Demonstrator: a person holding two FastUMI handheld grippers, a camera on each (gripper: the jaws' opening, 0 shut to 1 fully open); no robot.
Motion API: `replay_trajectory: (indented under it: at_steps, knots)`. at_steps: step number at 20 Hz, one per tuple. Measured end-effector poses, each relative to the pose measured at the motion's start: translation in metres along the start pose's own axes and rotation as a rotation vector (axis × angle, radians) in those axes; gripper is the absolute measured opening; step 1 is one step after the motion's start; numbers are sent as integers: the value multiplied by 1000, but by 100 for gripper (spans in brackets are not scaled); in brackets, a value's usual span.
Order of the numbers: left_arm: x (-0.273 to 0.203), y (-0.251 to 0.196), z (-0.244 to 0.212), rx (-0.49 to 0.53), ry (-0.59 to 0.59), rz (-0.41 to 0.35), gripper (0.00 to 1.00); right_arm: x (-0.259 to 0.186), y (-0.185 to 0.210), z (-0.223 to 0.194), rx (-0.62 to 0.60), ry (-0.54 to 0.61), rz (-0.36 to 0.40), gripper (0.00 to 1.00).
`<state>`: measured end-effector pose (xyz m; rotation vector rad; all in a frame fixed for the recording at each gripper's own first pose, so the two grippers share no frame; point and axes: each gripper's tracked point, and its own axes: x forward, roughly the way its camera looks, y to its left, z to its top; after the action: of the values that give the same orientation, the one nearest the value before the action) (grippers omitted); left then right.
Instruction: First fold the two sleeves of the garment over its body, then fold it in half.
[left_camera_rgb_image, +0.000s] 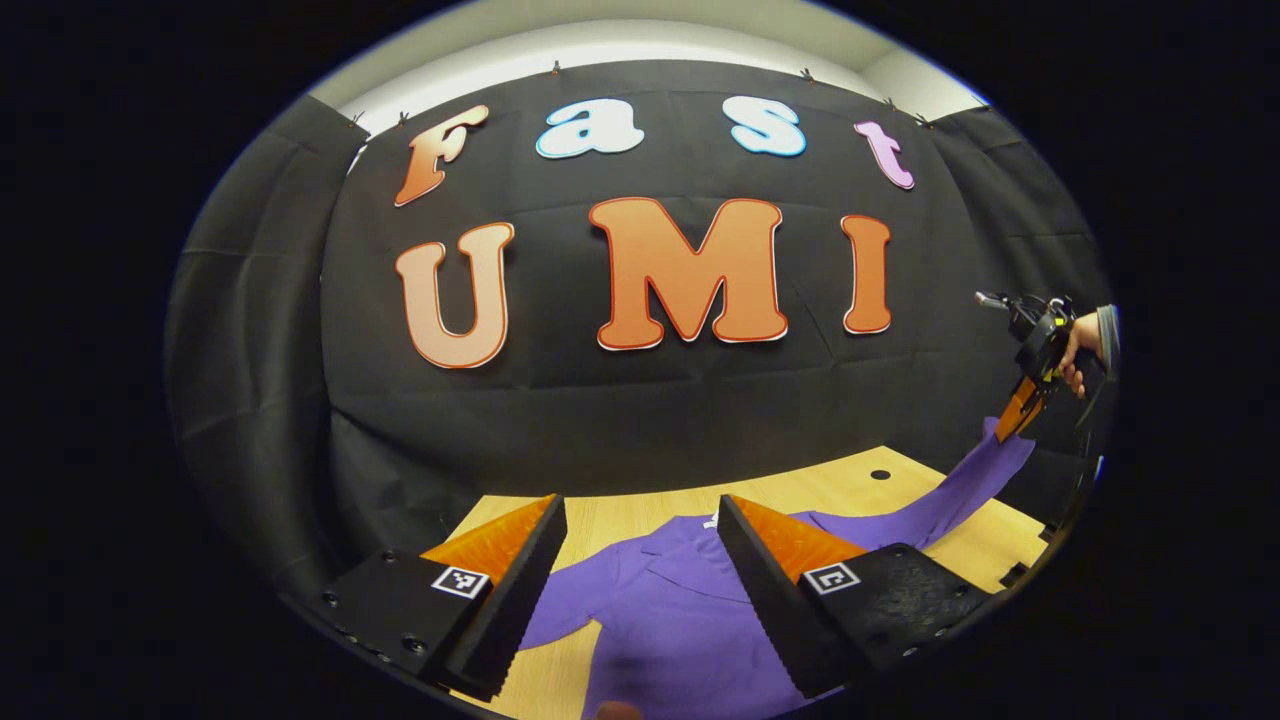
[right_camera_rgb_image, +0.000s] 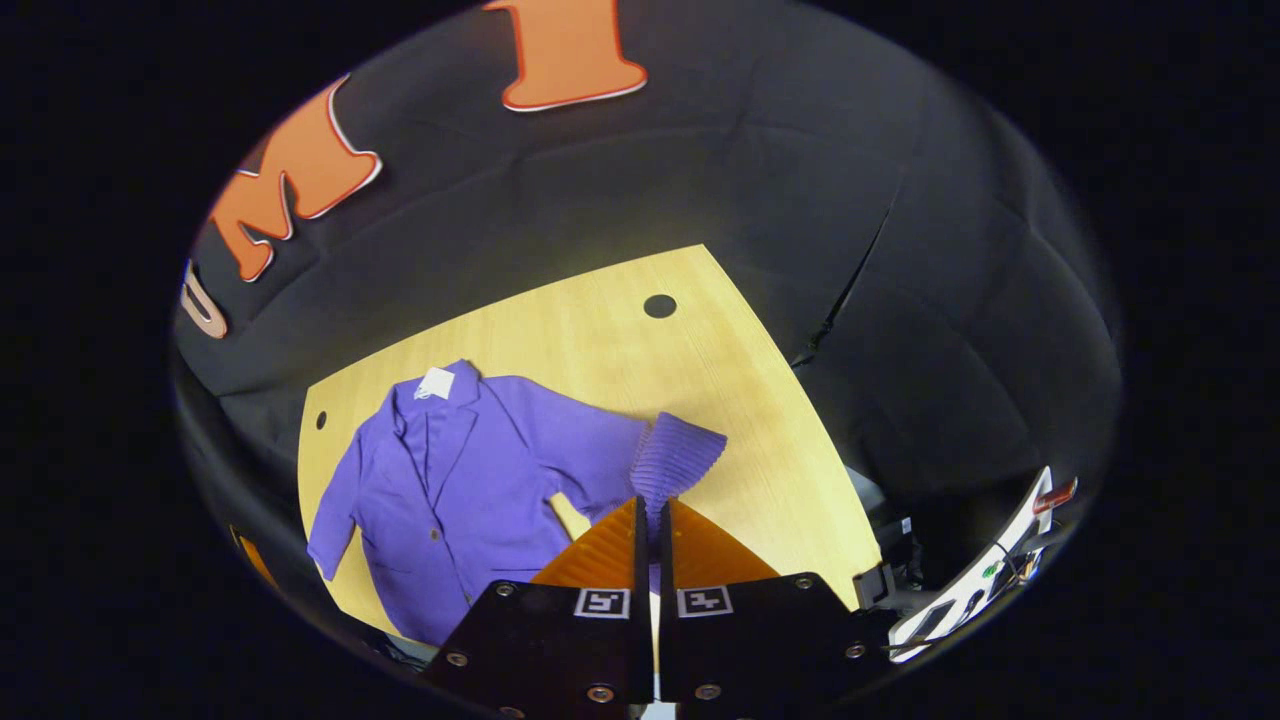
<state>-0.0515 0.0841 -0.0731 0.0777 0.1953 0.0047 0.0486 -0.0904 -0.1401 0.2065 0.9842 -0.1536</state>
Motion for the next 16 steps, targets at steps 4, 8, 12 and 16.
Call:
replay_trajectory:
  at_steps: [4,8,12,16]
  knots:
    - [5,24,-5,-4,0,-16,98,-25,56,-4,-27,-15,41,2]
    - [6,47,-15,-22,10,-16,98,-38,113,-4,-68,-32,85,3]
    - [7,68,-21,-34,19,-8,98,-31,167,2,-113,-49,108,3]
    - [6,92,-29,-38,27,15,98,-8,226,1,-152,-33,149,3]
